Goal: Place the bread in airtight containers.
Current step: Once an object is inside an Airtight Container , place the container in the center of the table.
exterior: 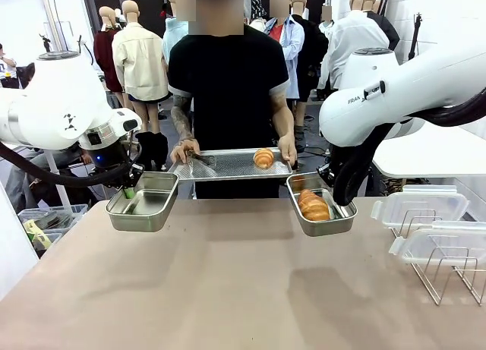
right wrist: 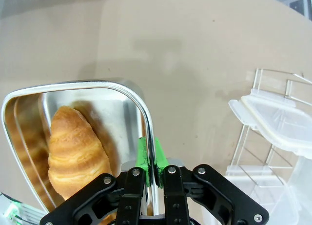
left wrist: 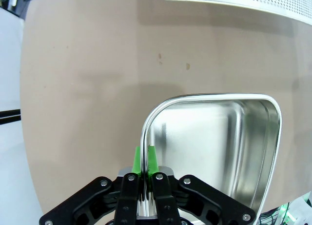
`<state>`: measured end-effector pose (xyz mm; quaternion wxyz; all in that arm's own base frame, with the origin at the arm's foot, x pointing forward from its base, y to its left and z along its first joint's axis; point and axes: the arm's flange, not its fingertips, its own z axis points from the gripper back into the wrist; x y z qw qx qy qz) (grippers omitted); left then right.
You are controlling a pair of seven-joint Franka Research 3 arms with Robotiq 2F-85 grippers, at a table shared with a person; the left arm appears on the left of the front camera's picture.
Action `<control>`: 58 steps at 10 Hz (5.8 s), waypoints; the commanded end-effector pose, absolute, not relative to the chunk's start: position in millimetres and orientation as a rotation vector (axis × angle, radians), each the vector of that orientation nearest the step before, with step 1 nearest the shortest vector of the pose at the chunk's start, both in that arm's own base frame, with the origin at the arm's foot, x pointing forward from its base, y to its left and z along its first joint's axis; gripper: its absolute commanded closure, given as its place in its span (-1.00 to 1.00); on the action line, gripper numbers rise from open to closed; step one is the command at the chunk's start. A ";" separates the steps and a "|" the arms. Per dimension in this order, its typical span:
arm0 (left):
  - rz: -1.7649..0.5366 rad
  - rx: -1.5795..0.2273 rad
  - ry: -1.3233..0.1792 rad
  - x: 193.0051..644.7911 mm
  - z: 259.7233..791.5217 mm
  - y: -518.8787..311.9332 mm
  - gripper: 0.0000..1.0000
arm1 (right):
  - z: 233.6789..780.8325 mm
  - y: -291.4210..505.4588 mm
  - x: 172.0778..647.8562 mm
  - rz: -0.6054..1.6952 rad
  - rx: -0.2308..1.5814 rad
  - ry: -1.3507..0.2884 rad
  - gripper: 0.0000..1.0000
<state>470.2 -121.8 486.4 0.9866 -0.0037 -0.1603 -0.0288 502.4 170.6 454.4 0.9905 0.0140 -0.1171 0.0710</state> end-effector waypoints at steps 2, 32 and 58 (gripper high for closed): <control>-0.062 -0.007 -0.346 469.7 488.0 -120.4 1.00 | 454.7 170.4 502.7 0.156 0.044 -0.253 1.00; -0.062 -0.007 -0.346 469.7 488.0 -120.4 1.00 | 486.4 140.4 488.0 0.116 -0.063 -0.268 -1.00; -0.062 -0.007 -0.346 469.7 488.0 -120.4 1.00 | 563.9 -30.8 435.7 0.101 -0.057 -0.277 -1.00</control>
